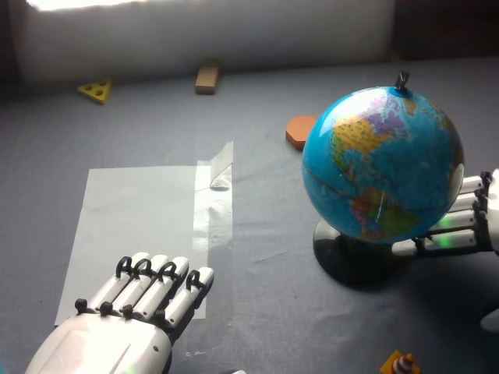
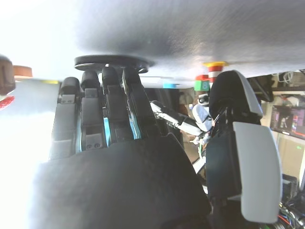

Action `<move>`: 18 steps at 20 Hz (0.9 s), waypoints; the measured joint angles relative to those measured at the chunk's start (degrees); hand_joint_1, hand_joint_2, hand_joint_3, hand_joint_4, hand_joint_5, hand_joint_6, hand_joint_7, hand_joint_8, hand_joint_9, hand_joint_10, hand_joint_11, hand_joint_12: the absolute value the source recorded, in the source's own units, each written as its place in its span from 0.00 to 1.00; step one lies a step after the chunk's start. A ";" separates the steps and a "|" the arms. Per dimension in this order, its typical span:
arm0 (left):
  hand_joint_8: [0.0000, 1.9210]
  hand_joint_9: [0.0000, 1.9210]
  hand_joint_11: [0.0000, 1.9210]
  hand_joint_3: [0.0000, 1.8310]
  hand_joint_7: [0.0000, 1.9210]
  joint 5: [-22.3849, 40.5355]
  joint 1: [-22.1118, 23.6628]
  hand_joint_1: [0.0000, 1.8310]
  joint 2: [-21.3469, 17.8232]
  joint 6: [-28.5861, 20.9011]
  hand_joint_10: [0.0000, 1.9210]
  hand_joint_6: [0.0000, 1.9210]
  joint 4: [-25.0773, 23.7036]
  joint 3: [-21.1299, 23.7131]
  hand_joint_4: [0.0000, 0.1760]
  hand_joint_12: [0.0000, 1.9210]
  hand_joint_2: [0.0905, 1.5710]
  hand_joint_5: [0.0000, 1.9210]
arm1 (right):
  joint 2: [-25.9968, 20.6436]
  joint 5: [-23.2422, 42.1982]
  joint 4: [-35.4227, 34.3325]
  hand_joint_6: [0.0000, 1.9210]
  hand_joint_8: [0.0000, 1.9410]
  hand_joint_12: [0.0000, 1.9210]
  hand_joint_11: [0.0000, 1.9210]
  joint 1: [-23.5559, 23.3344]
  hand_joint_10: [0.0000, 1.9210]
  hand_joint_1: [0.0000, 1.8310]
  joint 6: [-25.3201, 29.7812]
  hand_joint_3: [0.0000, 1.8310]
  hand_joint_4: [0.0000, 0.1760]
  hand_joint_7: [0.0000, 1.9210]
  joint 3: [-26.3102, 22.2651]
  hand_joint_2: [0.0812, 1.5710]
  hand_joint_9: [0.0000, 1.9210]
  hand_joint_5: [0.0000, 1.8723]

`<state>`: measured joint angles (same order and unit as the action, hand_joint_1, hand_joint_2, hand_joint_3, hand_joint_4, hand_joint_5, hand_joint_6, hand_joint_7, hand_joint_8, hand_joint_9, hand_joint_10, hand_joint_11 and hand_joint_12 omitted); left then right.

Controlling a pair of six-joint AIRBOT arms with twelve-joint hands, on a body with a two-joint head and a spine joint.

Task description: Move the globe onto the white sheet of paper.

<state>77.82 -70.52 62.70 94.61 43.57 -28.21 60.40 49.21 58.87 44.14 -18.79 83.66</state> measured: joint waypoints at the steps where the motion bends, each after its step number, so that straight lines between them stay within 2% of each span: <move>1: 0.00 0.00 0.00 0.00 0.01 -0.02 0.00 0.00 0.00 0.00 0.00 0.00 -0.07 0.00 0.26 0.00 0.73 0.03 | 0.26 -0.33 -0.17 0.00 0.00 0.00 0.00 -0.04 0.00 0.04 0.04 0.00 0.00 0.05 0.00 0.70 0.04 0.06; 6: 0.00 0.00 0.00 0.00 0.00 -1.29 0.00 0.00 -0.11 -0.39 0.00 0.00 -0.35 -0.02 0.26 0.00 0.73 0.02 | 2.05 -2.29 -0.61 0.00 0.00 0.00 0.00 -0.46 0.00 0.04 -0.02 0.00 0.00 0.05 0.07 0.70 0.04 0.06; 12: 0.00 0.00 0.00 0.00 0.00 -2.38 0.00 0.00 -0.83 -1.25 0.00 0.00 -0.24 -0.61 0.26 0.00 0.73 0.02 | 3.63 -4.13 1.20 0.00 0.00 0.00 0.00 -3.08 0.00 0.04 1.44 0.00 0.00 0.04 0.07 0.70 0.04 0.06; 18: 0.00 0.00 0.00 0.00 0.00 -2.89 0.00 0.00 -1.53 -1.29 0.00 0.00 -0.55 -0.59 0.26 0.00 0.73 0.02 | 6.12 -6.58 5.31 0.00 0.00 0.00 0.00 -6.25 0.00 0.04 6.14 0.00 0.00 0.04 0.68 0.70 0.04 0.06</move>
<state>74.94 -70.52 61.17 93.32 43.03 -28.80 66.52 42.63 64.18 37.89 -12.64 84.33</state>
